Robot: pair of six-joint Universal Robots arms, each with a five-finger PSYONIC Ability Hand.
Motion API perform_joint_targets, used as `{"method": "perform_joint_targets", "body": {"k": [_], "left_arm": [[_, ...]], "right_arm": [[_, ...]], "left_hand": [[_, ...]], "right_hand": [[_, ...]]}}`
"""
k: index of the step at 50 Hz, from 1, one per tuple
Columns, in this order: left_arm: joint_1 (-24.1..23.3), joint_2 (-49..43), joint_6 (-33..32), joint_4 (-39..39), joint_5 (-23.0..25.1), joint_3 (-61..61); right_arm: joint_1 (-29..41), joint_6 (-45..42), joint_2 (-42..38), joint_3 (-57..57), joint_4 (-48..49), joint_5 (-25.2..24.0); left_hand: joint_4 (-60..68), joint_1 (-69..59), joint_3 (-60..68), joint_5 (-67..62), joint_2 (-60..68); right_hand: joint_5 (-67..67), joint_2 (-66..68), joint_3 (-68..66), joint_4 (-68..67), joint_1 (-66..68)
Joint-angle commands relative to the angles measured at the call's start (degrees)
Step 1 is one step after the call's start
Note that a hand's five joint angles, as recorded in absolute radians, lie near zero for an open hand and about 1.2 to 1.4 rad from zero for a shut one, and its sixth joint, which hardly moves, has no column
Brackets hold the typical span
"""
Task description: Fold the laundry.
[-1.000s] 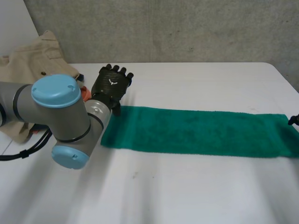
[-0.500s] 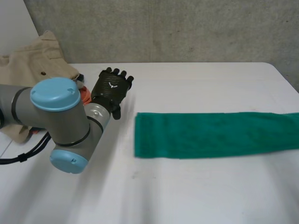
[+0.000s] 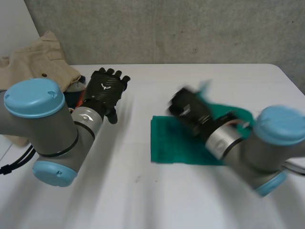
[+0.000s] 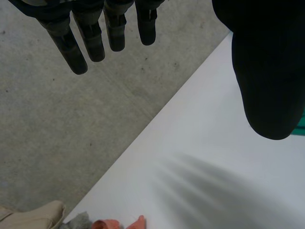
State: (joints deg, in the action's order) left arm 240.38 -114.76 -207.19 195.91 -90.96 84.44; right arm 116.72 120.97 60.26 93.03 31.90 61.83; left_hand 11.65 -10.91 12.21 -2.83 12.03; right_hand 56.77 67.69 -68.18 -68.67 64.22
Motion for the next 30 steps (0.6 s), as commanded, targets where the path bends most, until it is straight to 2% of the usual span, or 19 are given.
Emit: {"method": "perform_joint_targets", "body": {"k": [1, 2, 3, 4, 7, 8, 10, 14, 15, 19, 25, 28, 30], "left_arm": [[-0.61, -0.55, 0.56, 0.09, -0.01, 0.03], [-0.79, -0.63, 0.56, 0.17, -0.01, -0.06], [-1.05, -0.64, 0.56, 0.18, -0.01, -0.15], [-1.58, -0.72, 0.56, 0.26, -0.01, -0.41], [-2.37, -0.72, 0.56, 0.52, -0.01, -1.20], [-2.55, -0.72, 0.47, 0.53, -0.01, -1.55], [-3.16, -0.72, 0.56, 0.53, -0.09, -2.78], [-5.01, -0.81, 0.56, 0.53, -0.09, -4.10], [-5.53, -0.90, 0.56, 0.53, -0.09, -4.28], [-7.56, -1.86, 0.56, 0.53, -0.09, -4.98], [-9.49, -4.68, 0.56, 0.53, -0.09, -6.21], [-10.20, -5.47, 0.64, 0.53, -0.18, -6.92], [-10.37, -5.64, 0.64, 0.53, -0.27, -7.01]], "right_arm": [[7.21, -1.35, -7.70, -1.27, -5.25, 4.50], [7.12, -0.92, -7.35, -2.40, -7.88, 8.35], [7.04, -0.56, -7.00, -2.15, -8.34, 9.52], [7.12, 0.14, -6.56, -1.89, -8.78, 10.93], [5.02, 6.45, -1.74, -1.10, -8.96, 12.35], [3.27, 10.39, 1.14, -0.31, -8.78, 12.26], [-1.21, 23.73, 7.74, 1.27, -9.48, 12.34], [-4.64, 38.68, 12.06, 3.73, -12.02, 12.26], [-5.35, 39.94, 12.42, 4.43, -13.08, 12.08], [-10.62, 36.46, 12.34, 7.60, -18.79, 12.17], [-19.14, 22.76, 7.96, 11.99, -20.47, 12.78], [-20.47, 19.75, 5.22, 11.82, -20.21, 12.78], [-21.35, 19.04, 3.29, 11.39, -19.33, 12.52]], "left_hand": [[-1.65, 0.91, -2.21, 2.83, -2.03], [-1.65, 0.91, -2.21, 2.83, -2.03], [-1.65, 0.91, -2.21, 2.83, -2.03], [-1.65, 0.91, -2.21, 2.83, -2.03], [-1.65, 0.91, -2.21, 2.83, -2.03], [-1.65, 0.91, -2.21, 2.83, -2.03], [-1.65, 0.91, -2.21, 2.83, -2.03], [-1.65, 0.91, -2.21, 2.83, -2.03], [-1.65, 0.91, -2.21, 2.83, -2.03], [-1.65, 0.91, -2.21, 2.83, -2.03], [-1.65, 0.91, -2.21, 2.83, -2.03], [-1.65, 0.91, -2.21, 2.83, -2.03], [-1.65, 0.91, -2.21, 2.83, -2.03]], "right_hand": [[3.29, 2.38, -1.89, -1.40, 5.85], [-33.11, -34.03, 34.51, 35.00, -30.56], [-49.79, -50.71, 51.20, 51.69, -47.24], [-56.77, -57.69, 58.18, 58.67, -54.22], [-56.77, -57.69, 58.18, 58.67, -54.22], [-56.77, -57.69, 58.18, 58.67, -54.22], [-56.77, -57.69, 58.18, 58.67, -54.22], [-56.77, -57.69, 58.18, 58.67, -54.22], [-56.77, -57.69, 58.18, 58.67, -54.22], [-56.77, -57.69, 58.18, 58.67, -54.22], [-56.77, -57.69, 58.18, 58.67, -54.22], [-46.13, -47.05, 47.53, 48.02, -43.58], [-25.15, -26.07, 26.55, 27.04, -22.60]]}}
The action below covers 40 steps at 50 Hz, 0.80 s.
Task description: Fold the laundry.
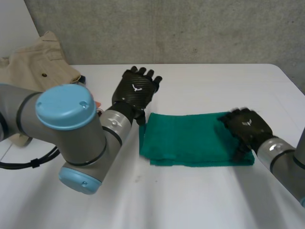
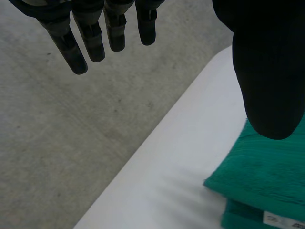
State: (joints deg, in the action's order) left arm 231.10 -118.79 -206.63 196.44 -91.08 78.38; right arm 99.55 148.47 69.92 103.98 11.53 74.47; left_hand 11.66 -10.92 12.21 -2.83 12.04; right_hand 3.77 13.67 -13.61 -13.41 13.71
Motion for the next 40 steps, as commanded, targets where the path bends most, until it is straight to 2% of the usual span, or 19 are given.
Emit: {"method": "perform_joint_targets", "body": {"k": [1, 2, 3, 6, 9, 13, 15, 17, 21, 25, 26, 27, 28, 31, 34, 37, 40], "left_arm": [[-1.09, -1.79, 0.08, 0.00, -0.15, -0.95], [-1.09, -1.70, 0.08, -0.18, -0.15, -0.95], [-1.01, -1.79, 0.17, -0.27, -0.15, -0.95], [-1.01, -1.79, 0.43, -0.53, -0.24, -0.68], [-0.83, -1.18, 0.87, -0.53, -0.42, -0.33], [-0.57, -0.13, 0.87, -0.71, -0.51, -0.24], [-0.30, 0.67, 0.96, -0.79, -0.59, -0.16], [0.05, 1.46, 1.14, -0.97, -0.59, 0.02], [1.01, 2.16, 1.93, -0.97, -0.59, 1.16], [1.63, 2.78, 2.63, -0.97, -0.68, 2.57], [1.63, 2.78, 2.72, -0.97, -0.68, 2.66], [1.63, 2.78, 2.89, -0.88, -0.68, 2.83], [1.63, 2.78, 2.90, -0.88, -0.68, 2.83], [1.63, 2.78, 3.68, -0.71, -0.77, 2.57], [1.72, 2.87, 4.91, -0.62, -0.77, 1.78], [1.10, 2.78, 7.46, -0.53, -0.86, -0.68], [0.49, 2.17, 10.62, -0.88, -0.86, -3.84]], "right_arm": [[-4.54, -8.46, -6.55, 0.17, 1.56, -0.03], [-4.71, -8.46, -6.64, -0.01, 2.26, 0.14], [-5.06, -8.46, -6.64, -0.09, 4.44, 0.41], [-5.16, -8.20, -6.29, 0.69, 10.25, 1.72], [-4.54, -8.02, -2.17, 0.96, 16.15, 4.53], [0.45, -8.46, 2.50, 0.26, 16.51, 4.45], [6.25, -8.64, 2.41, -0.97, 16.77, 3.14], [10.47, -8.38, 1.45, -2.02, 16.86, 2.00], [20.13, -8.90, -6.00, -4.92, 16.51, -2.39], [24.45, -9.86, -11.28, -7.64, 14.15, -3.46], [24.72, -10.22, -12.00, -8.18, 13.26, -3.46], [24.90, -10.57, -12.44, -8.79, 12.30, -3.29], [24.82, -10.40, -12.53, -10.01, 10.11, -2.50], [24.90, -7.95, -12.00, -10.11, 9.04, -1.70], [23.42, 0.31, -8.15, -9.94, 9.48, -0.39], [17.54, 11.02, -1.38, -9.68, 9.39, 0.58], [12.62, 21.02, 1.26, -9.67, 7.55, 1.37]], "left_hand": [[-1.66, 0.92, -2.21, 2.83, -2.04], [-1.66, 0.92, -2.21, 2.83, -2.04], [-1.66, 0.92, -2.21, 2.83, -2.04], [-1.66, 0.92, -2.21, 2.83, -2.04], [-1.66, 0.92, -2.21, 2.83, -2.04], [-1.66, 0.92, -2.21, 2.83, -2.04], [-1.66, 0.92, -2.21, 2.83, -2.04], [-1.66, 0.92, -2.21, 2.83, -2.04], [-1.66, 0.92, -2.21, 2.83, -2.04], [-1.66, 0.92, -2.21, 2.83, -2.04], [-1.66, 0.92, -2.21, 2.83, -2.04], [-1.66, 0.92, -2.21, 2.83, -2.04], [-1.66, 0.92, -2.21, 2.83, -2.04], [-1.61, 0.87, -2.17, 2.79, -1.99], [-1.44, 0.71, -2.00, 2.62, -1.83], [-1.44, 0.70, -2.00, 2.62, -1.82], [-1.11, 0.37, -1.66, 2.28, -1.49]], "right_hand": [[39.93, 40.02, -40.09, -40.28, 39.99], [55.87, 55.96, -56.03, -56.22, 55.93], [66.13, 66.22, -66.29, -66.48, 66.19], [66.23, 66.33, -66.39, -66.59, 66.29], [66.23, 66.33, -66.39, -66.59, 66.29], [66.23, 66.33, -66.39, -66.59, 66.29], [66.23, 66.33, -66.39, -66.59, 66.29], [66.23, 66.33, -66.39, -66.59, 66.29], [66.23, 66.33, -66.39, -66.59, 66.29], [66.23, 66.33, -66.39, -66.59, 66.29], [59.13, 59.22, -59.29, -59.49, 59.19], [42.41, 42.50, -42.56, -42.76, 42.46], [-2.72, -2.63, 2.57, 2.37, -2.67], [-3.77, -3.67, 3.61, 3.41, -3.71], [-3.77, -3.67, 3.61, 3.41, -3.71], [-3.77, -3.67, 3.61, 3.41, -3.71], [-3.77, -3.67, 3.61, 3.41, -3.71]]}}
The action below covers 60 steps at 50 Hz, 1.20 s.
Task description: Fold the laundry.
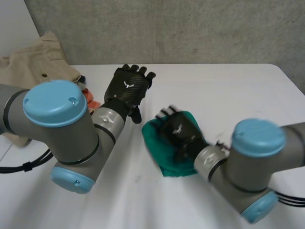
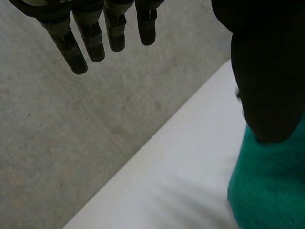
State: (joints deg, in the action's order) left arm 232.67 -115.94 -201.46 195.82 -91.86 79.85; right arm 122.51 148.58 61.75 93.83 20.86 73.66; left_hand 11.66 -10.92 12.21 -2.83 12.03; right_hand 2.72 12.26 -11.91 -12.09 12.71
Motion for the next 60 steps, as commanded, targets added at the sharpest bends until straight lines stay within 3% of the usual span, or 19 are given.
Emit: {"method": "perform_joint_targets", "body": {"k": [1, 4, 10, 14, 22, 30, 36, 42, 46, 50, 58, 60], "left_arm": [[-1.34, -0.78, 6.42, -0.26, -0.08, -6.10], [-3.09, -2.89, 10.37, -0.96, 0.10, -9.62], [-7.66, -10.61, 14.68, -9.90, -0.51, -16.90], [-8.89, -16.32, 15.30, -15.97, -3.05, -20.60], [-8.90, -23.10, 13.99, -19.42, -8.51, -21.49], [-7.40, -24.16, 9.50, -21.70, -8.87, -19.21], [-7.23, -19.52, 9.33, -21.62, -8.60, -17.80], [-7.05, -11.78, 9.50, -20.04, -7.81, -17.54], [-6.88, -8.52, 9.42, -18.19, -5.10, -17.62], [-5.21, -6.50, 9.33, -17.40, 1.93, -18.06], [-1.69, -5.35, 10.47, -18.80, 26.34, -20.17], [-1.60, -5.27, 11.00, -19.42, 29.09, -20.35]], "right_arm": [[-10.71, 22.70, 9.70, 0.22, -2.75, 2.19], [-12.81, 27.97, 9.79, -1.45, -7.65, 1.67], [-12.73, 27.81, 5.67, -7.16, -16.28, 1.14], [-12.29, 26.41, -0.74, -12.43, -21.38, 1.05], [-12.47, 21.24, -10.67, -19.03, -29.03, -0.10], [-12.38, 13.93, -12.44, -19.56, -28.86, 3.06], [-12.73, 14.80, -10.25, -17.81, -26.23, 6.05], [-13.26, 15.86, -1.30, -10.52, -18.76, 8.34], [-13.52, 16.21, 2.84, -6.12, -17.88, 8.26], [-14.58, 16.39, 4.08, -1.03, -17.96, 7.73], [-15.37, 21.65, 3.99, 6.89, -14.45, 1.67], [-15.37, 23.68, 3.73, 7.77, -11.82, 0.44]], "left_hand": [[-1.10, 0.37, -1.66, 2.28, -1.48], [-0.77, 0.03, -1.33, 1.95, -1.15], [-0.26, -0.47, -0.82, 1.44, -0.64], [-0.26, -0.47, -0.82, 1.44, -0.64], [0.07, -0.81, -0.49, 1.11, -0.31], [0.75, -1.48, 0.19, 0.43, 0.37], [0.08, -0.81, -0.48, 1.10, -0.30], [-0.93, 0.20, -1.49, 2.11, -1.31], [-1.61, 0.87, -2.17, 2.79, -1.99], [-1.61, 0.87, -2.17, 2.79, -1.99], [-0.60, -0.14, -1.16, 1.78, -0.98], [-0.43, -0.31, -0.99, 1.61, -0.81]], "right_hand": [[-2.72, -2.26, 1.91, 2.09, -2.71], [-2.72, -2.26, 1.91, 2.09, -2.71], [-2.72, -2.26, 1.91, 2.09, -2.71], [-2.72, -2.26, 1.91, 2.09, -2.71], [-2.72, -2.26, 1.91, 2.09, -2.71], [-2.72, -2.26, 1.91, 2.09, -2.71], [1.06, 1.52, -1.88, -1.69, 1.08], [1.06, 1.52, -1.88, -1.69, 1.08], [0.56, 1.02, -1.37, -1.19, 0.57], [0.22, 0.68, -1.04, -0.85, 0.24], [1.06, 1.52, -1.88, -1.69, 1.08], [2.23, 2.69, -3.05, -2.87, 2.25]]}}
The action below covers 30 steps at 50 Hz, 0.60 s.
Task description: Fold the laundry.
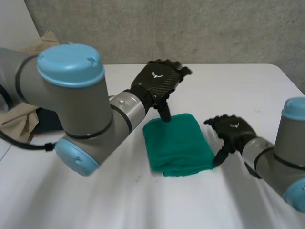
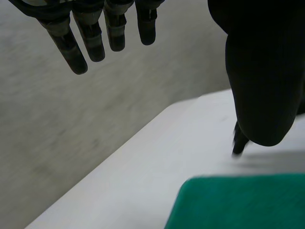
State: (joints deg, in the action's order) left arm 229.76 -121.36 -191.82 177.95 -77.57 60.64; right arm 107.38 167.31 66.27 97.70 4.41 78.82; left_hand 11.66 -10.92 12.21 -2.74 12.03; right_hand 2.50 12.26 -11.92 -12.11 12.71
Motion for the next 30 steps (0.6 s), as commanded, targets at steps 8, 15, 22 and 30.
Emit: {"method": "perform_joint_targets", "body": {"k": [8, 15, 22, 30], "left_arm": [[1.31, 0.16, 2.24, -2.78, 16.93, -1.75], [0.95, 0.16, 2.33, -2.78, 16.93, -1.58], [0.95, 0.07, 2.33, -2.78, 16.93, -1.31], [1.13, 0.15, 2.24, -2.52, 16.84, -1.93]], "right_arm": [[0.29, 7.68, -5.01, 1.88, 8.24, -5.61], [0.99, 7.60, -9.58, -1.89, 10.18, -5.08], [1.61, 7.16, -12.22, -5.06, 10.62, -4.56], [0.03, 7.68, -11.08, -10.50, 12.28, 0.18]], "left_hand": [[-0.26, -0.47, -0.82, 1.35, -0.64], [-0.43, -0.31, -0.99, 1.52, -0.81], [-0.43, -0.31, -0.99, 1.52, -0.81], [-0.43, -0.31, -0.99, 1.52, -0.81]], "right_hand": [[5.99, 6.23, -6.57, -6.38, 5.78], [14.39, 14.63, -14.97, -14.78, 14.19], [67.50, 67.74, -68.08, -67.89, 67.29], [67.50, 67.74, -68.08, -67.89, 67.29]]}}
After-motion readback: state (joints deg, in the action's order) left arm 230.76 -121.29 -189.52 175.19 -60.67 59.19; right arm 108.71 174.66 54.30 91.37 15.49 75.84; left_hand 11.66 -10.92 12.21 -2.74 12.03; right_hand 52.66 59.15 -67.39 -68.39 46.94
